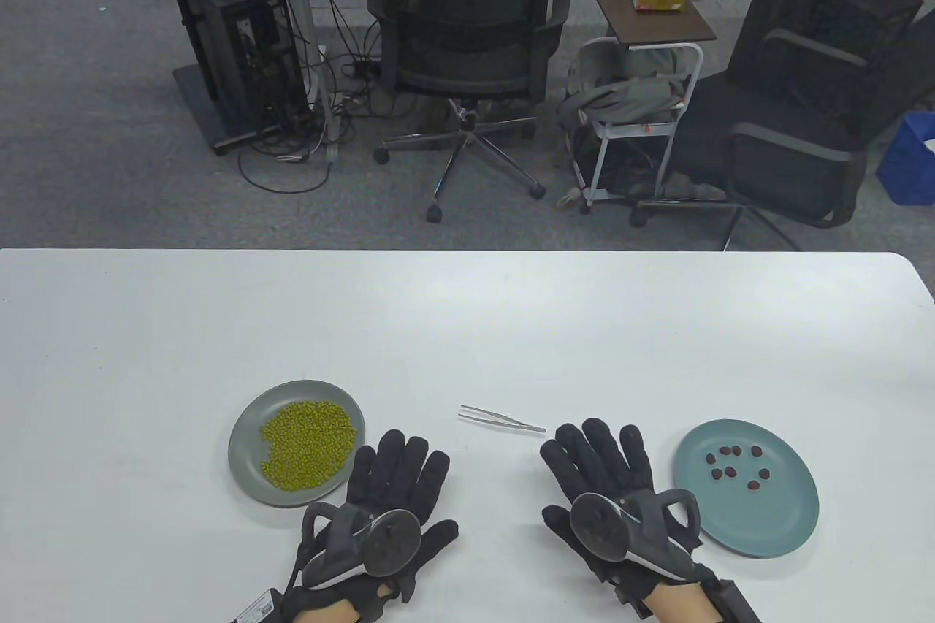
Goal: Pick cranberries with tweezers into plate
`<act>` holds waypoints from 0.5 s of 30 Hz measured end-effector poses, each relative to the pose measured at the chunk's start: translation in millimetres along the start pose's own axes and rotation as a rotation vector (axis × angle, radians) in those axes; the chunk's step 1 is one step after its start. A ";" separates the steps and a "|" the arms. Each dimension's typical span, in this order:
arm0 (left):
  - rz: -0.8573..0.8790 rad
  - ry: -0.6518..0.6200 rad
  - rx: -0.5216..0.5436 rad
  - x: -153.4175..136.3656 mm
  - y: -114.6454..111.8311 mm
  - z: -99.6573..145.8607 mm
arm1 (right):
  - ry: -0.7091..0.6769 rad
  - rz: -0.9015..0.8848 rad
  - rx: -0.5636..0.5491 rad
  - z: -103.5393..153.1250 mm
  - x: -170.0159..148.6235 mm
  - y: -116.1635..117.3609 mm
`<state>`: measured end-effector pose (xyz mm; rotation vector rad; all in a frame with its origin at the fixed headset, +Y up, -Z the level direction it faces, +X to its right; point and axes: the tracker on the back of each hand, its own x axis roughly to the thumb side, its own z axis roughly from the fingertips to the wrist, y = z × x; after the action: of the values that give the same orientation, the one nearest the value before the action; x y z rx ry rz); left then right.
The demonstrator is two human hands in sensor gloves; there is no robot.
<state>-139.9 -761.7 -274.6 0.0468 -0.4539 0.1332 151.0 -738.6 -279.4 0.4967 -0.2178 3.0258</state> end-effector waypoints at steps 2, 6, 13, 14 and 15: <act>-0.005 0.001 -0.008 0.4 -1.4 0.2 | 0.011 -0.003 0.022 1.6 -3.1 0.5; -0.009 0.010 -0.007 -0.9 -0.5 -0.8 | 0.025 -0.008 -0.001 -2.4 -4.8 -1.9; 0.000 0.007 -0.009 -1.8 0.2 -2.1 | 0.029 -0.042 0.005 -3.4 -9.3 -2.2; 0.003 0.006 -0.004 -1.9 0.7 -2.4 | 0.030 -0.051 0.007 -3.3 -9.1 -1.9; 0.004 0.006 -0.004 -2.1 0.9 -2.6 | 0.024 -0.048 0.006 -3.6 -8.9 -1.8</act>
<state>-140.7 -760.8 -277.9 0.0418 -0.4484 0.1361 158.5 -736.7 -285.5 0.4590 -0.1925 2.9844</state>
